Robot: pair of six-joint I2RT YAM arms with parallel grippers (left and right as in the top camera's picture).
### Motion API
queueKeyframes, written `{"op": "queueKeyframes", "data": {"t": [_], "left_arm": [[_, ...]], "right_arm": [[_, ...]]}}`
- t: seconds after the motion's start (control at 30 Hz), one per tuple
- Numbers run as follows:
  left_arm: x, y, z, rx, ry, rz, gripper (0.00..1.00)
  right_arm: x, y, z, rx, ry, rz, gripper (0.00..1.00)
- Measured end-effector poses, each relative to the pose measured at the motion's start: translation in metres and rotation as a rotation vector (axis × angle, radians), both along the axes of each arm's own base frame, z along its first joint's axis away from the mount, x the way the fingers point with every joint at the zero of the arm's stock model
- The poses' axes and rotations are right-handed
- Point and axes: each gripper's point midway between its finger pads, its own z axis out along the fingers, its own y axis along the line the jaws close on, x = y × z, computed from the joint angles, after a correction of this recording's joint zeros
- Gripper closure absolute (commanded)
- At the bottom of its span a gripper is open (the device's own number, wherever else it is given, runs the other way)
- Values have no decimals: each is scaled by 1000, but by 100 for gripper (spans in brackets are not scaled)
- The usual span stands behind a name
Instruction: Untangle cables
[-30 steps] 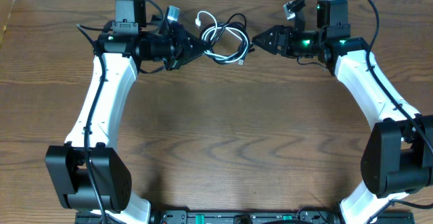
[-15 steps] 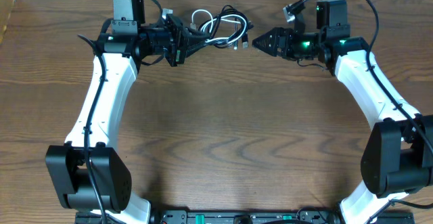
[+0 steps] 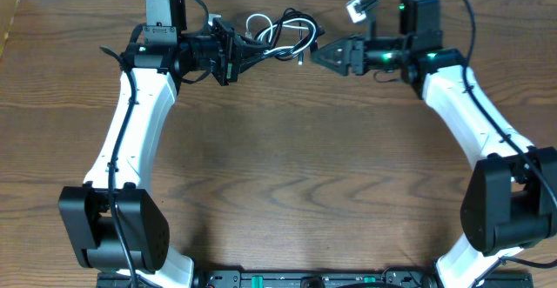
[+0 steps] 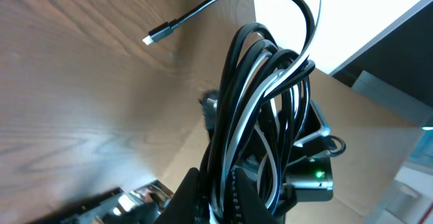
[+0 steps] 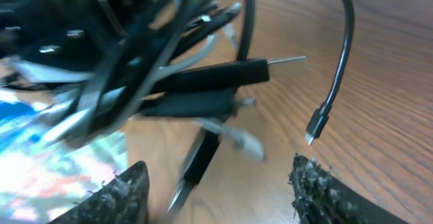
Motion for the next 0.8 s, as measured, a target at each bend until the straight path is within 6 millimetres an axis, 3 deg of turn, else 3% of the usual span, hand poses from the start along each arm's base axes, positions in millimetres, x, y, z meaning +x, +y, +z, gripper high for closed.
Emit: {"op": "queueKeyframes", "data": {"t": [0.17,0.33,0.57,0.8], "left_arm": [[-5,-5,6,-47,26,-24,93],[-11,-13,9,-68,33,-56,93],[-12,-16,9,-64,26,-65,92],[-10,-15,6,-45,8,-60,93]], "right_arm": [[12,12,-13,-89,5,-114,44],[36,3,-10,-118,-35,-243,46],[35,0,-5,-86,-35,-217,54],[34,-32,9,11,-11,-159,51]]}}
